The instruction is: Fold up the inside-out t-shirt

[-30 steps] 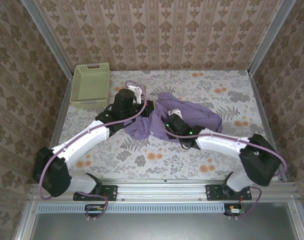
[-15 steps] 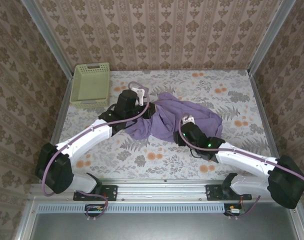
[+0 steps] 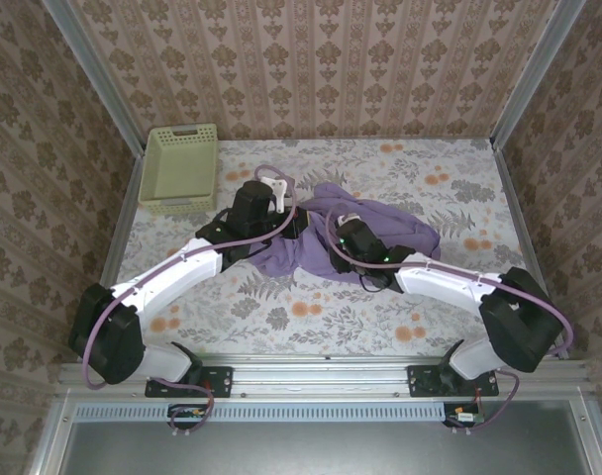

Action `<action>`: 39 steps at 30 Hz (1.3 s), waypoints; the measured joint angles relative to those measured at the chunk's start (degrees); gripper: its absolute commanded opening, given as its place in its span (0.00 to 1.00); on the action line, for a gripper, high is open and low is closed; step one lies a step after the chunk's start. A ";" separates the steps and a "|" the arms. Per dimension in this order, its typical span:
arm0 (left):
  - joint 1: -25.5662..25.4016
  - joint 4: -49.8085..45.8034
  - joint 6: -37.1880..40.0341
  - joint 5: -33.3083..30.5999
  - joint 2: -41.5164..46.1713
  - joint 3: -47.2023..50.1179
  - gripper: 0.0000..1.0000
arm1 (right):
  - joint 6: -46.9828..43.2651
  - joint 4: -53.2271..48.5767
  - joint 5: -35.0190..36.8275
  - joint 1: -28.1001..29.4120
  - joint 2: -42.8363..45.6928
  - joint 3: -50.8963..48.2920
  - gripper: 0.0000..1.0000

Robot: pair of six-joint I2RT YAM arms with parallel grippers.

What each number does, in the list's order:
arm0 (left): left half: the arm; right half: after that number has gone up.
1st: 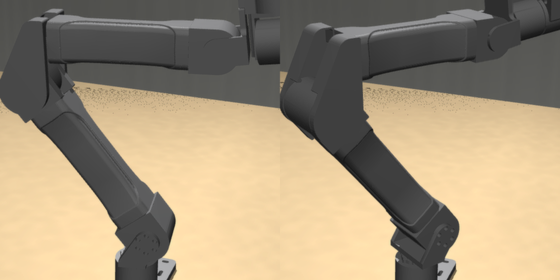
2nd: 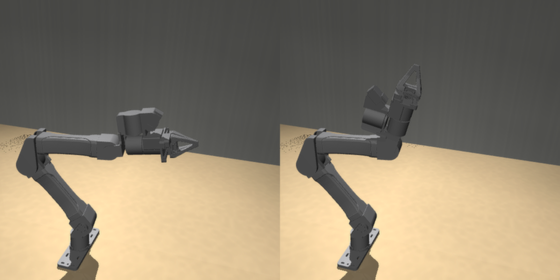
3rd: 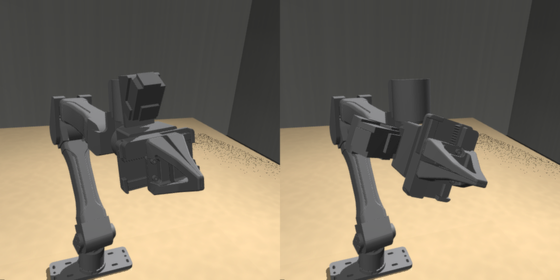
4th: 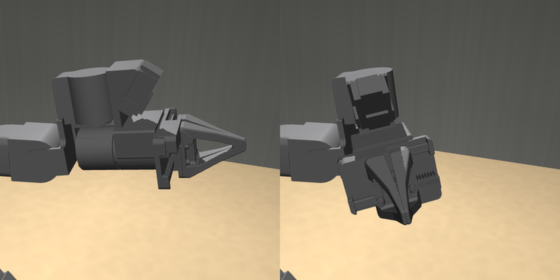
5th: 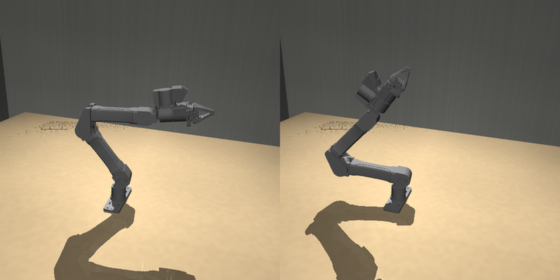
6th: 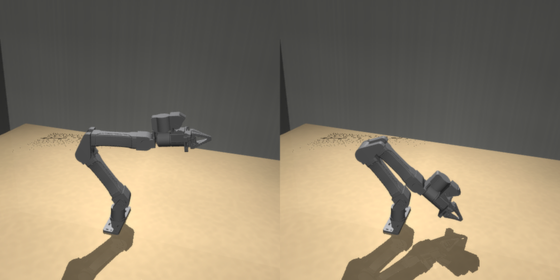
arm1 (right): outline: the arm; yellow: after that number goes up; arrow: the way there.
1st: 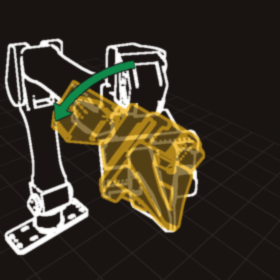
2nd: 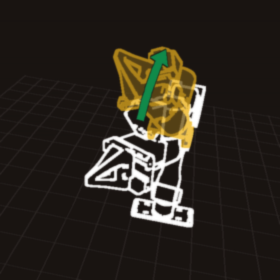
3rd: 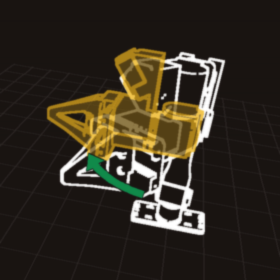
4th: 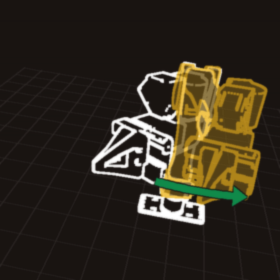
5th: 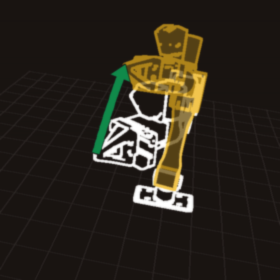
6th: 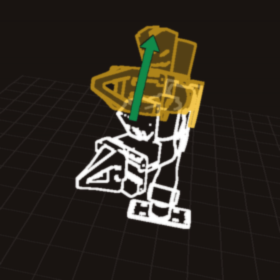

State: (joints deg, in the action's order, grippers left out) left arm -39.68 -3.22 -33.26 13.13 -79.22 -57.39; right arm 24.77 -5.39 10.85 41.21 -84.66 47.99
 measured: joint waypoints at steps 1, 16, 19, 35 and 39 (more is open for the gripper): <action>0.00 -0.02 0.00 -0.02 0.00 0.00 0.00 | -0.24 0.04 -0.42 -0.09 -0.68 0.37 0.28; 0.00 -0.02 0.00 -0.02 0.00 0.00 0.00 | -2.32 0.48 -0.74 -0.79 -7.72 3.65 0.27; 0.00 -0.02 0.00 -0.02 0.00 0.00 0.00 | -2.51 0.48 -0.15 -0.83 -8.79 4.57 0.21; 0.90 -0.46 -0.02 -0.50 -0.09 0.00 0.00 | -1.99 2.67 1.46 -0.13 3.82 -4.72 0.00; 1.36 -0.79 -0.02 -0.50 -0.87 -0.11 0.00 | -0.57 6.16 -0.26 0.55 10.97 -11.98 0.00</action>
State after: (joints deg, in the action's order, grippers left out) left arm -38.33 -4.01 -33.28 12.62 -80.09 -57.49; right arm 24.21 0.78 10.59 41.76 -73.69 36.01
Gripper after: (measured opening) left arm 0.056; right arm 0.065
